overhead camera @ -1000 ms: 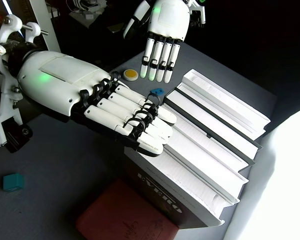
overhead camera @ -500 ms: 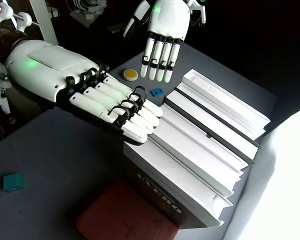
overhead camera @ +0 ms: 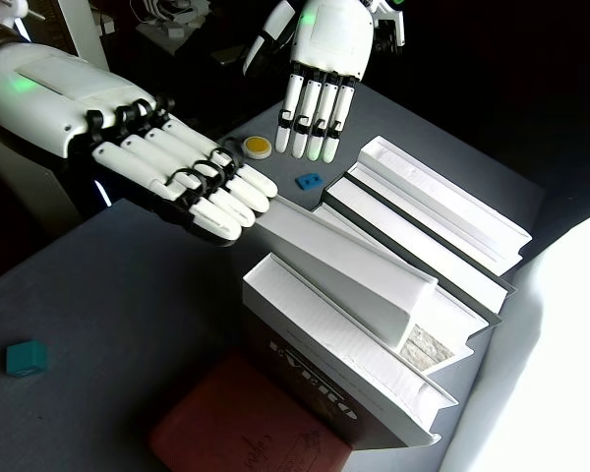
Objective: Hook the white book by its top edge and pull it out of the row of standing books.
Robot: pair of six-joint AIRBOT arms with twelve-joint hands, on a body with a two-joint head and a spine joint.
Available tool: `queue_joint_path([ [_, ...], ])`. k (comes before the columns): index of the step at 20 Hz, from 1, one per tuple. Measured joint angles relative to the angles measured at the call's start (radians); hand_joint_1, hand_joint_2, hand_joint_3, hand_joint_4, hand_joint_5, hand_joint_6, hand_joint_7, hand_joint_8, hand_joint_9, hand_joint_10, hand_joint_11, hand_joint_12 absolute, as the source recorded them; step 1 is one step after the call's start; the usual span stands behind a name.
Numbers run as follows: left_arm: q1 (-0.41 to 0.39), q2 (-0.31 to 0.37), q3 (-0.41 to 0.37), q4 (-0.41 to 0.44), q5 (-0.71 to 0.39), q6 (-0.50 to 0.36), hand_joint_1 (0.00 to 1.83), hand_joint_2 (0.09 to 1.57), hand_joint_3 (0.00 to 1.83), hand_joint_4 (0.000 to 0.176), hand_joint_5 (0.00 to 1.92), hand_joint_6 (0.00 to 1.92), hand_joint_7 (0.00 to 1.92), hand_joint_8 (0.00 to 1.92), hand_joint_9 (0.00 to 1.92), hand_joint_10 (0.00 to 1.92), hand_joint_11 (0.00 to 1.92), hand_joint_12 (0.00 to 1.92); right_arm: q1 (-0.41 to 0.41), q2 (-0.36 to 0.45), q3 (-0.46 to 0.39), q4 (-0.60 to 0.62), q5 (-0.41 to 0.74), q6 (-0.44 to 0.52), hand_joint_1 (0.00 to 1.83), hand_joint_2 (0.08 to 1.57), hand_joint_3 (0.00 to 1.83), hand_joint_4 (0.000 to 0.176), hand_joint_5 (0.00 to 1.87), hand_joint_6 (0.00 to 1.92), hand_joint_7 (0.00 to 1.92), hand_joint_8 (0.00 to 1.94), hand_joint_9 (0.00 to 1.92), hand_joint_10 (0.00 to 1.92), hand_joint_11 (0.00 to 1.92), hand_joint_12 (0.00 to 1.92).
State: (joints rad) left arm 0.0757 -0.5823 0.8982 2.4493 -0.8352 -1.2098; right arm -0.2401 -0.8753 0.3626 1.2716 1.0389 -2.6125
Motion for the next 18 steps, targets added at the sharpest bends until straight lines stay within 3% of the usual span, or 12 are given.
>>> queue_joint_path([
  [18,0.0,0.0,0.0,0.001,0.0,0.0,0.0,1.15,0.0,0.0,0.0,0.0,0.0,0.0,0.0,0.0,0.0,0.0,-0.125,0.062,-0.155,0.04,0.026,-0.037,0.0,1.12,0.0,0.0,0.04,0.01,0.01,0.0,0.0,0.0,0.0,0.0],
])
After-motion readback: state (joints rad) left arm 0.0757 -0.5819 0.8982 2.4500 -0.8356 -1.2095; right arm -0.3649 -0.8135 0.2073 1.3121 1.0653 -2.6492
